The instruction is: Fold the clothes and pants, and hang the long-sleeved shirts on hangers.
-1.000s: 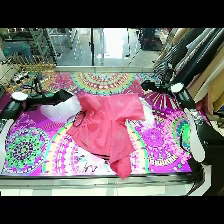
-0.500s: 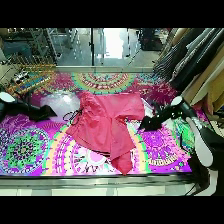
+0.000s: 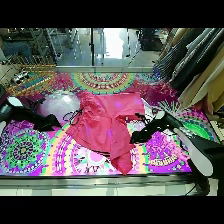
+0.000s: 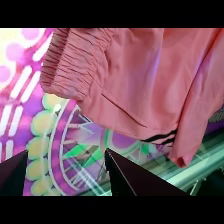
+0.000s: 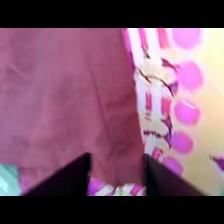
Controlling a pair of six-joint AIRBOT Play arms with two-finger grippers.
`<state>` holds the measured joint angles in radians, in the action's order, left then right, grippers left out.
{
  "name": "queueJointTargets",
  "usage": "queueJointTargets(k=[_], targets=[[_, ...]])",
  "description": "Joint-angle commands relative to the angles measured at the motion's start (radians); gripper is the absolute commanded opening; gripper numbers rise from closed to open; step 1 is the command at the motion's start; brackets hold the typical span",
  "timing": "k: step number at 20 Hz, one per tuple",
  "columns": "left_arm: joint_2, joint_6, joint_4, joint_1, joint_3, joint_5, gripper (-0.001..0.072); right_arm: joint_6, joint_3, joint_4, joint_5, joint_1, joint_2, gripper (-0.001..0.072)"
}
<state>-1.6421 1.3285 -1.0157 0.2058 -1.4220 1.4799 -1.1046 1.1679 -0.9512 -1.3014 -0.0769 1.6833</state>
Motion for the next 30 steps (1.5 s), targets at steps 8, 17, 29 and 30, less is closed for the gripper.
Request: queueJointTargets(k=[8,17,29,30], targets=[[-0.010,-0.001,0.052,-0.035,0.004,-0.031,0.0492,-0.196,0.293,-0.360,0.439,0.085,-0.068,0.0019],[-0.123,0.050,0.043,-0.175,0.007,-0.039,0.0641,-0.184,-0.005,-0.182,0.011,0.362,-0.216,0.0459],[-0.136,0.124,-0.054,-0.156,0.011,-0.107,0.0641,0.000,-0.637,0.142,0.068,0.369,-0.489,0.0647],[-0.145,0.124,-0.053,-0.156,0.011,-0.108,0.0641,0.000,-0.637,0.143,0.097,0.369,-0.488,0.0646]])
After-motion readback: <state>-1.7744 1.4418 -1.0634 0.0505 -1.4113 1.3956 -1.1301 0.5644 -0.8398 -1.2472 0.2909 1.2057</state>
